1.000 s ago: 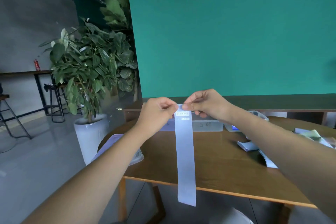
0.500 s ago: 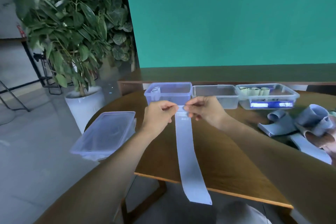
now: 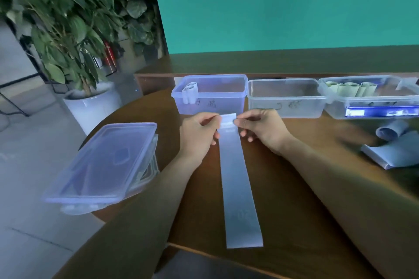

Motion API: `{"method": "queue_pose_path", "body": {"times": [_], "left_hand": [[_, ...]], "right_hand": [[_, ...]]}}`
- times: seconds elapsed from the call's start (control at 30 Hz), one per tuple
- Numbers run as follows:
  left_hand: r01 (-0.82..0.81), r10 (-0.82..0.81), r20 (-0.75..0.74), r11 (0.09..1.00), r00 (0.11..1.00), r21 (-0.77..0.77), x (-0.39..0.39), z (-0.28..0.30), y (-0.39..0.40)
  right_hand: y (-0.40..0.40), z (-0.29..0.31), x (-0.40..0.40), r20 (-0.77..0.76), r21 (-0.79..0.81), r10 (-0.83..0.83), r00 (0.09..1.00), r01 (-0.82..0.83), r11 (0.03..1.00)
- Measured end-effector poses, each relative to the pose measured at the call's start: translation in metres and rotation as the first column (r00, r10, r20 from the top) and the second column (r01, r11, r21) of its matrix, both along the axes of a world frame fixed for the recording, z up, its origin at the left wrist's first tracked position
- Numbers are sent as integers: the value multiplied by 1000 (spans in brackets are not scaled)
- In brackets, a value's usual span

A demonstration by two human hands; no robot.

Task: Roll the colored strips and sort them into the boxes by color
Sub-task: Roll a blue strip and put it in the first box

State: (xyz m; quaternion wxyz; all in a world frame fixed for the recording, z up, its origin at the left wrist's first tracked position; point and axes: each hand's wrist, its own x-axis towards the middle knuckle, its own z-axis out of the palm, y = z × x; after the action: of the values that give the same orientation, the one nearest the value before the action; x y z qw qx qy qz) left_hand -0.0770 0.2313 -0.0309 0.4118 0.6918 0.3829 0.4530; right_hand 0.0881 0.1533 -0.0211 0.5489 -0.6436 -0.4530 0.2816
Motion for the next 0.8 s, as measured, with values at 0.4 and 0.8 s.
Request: {"method": "queue_pose_path", "body": {"times": [0.4, 0.8], "left_hand": [[-128, 133, 42, 988, 990, -90, 15, -4, 29], [-35, 61, -229, 993, 972, 116, -38, -1, -61]], "right_hand": [[29, -7, -3, 72, 56, -79, 994, 75, 996], [-78, -11, -28, 351, -12, 218, 911, -228, 974]]}}
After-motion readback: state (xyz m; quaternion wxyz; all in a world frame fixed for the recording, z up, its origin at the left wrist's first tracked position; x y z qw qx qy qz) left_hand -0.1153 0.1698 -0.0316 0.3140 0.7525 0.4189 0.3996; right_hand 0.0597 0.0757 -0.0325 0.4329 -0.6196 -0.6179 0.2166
